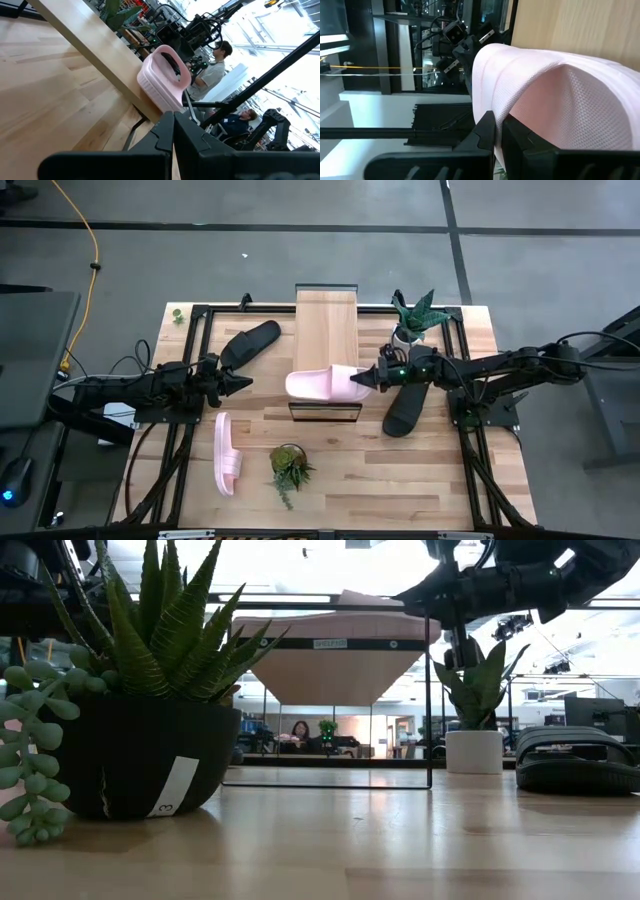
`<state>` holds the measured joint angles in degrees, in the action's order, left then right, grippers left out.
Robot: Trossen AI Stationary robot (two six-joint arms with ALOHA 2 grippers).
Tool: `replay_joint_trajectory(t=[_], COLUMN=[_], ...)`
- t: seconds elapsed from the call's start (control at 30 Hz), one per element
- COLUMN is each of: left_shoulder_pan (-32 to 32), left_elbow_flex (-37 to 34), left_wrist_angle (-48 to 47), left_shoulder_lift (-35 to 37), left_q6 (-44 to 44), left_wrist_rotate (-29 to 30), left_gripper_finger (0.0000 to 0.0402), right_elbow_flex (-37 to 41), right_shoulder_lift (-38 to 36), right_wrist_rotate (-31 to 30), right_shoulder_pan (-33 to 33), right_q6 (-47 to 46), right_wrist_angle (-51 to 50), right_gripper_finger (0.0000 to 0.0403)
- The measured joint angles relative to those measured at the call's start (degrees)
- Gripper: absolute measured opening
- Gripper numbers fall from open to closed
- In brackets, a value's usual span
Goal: Pick and place slides into the shelf
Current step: Put the right pink slide on the shelf
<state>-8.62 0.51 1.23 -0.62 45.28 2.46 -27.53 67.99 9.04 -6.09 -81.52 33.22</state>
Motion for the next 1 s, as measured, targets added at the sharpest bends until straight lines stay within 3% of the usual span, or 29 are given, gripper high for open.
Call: replay_joint_trajectory(t=[0.87, 1.0], left_shoulder_pan=[0.01, 0.0], left_elbow_flex=[0.01, 0.02], left_wrist_angle=[0.0, 0.0], left_shoulder_lift=[0.0, 0.0], left_q6=[0.0, 0.0], left_wrist_rotate=[0.02, 0.02], left_gripper_finger=[0.0001, 0.0001], right_elbow_flex=[0.0, 0.0], right_shoulder_lift=[0.0, 0.0], right_wrist_rotate=[0.44, 0.15], right_shoulder_pan=[0.11, 0.11], right_q6=[0.26, 0.31], right_wrist_angle=[-1.64, -1.65], right_gripper_finger=[0.0, 0.002])
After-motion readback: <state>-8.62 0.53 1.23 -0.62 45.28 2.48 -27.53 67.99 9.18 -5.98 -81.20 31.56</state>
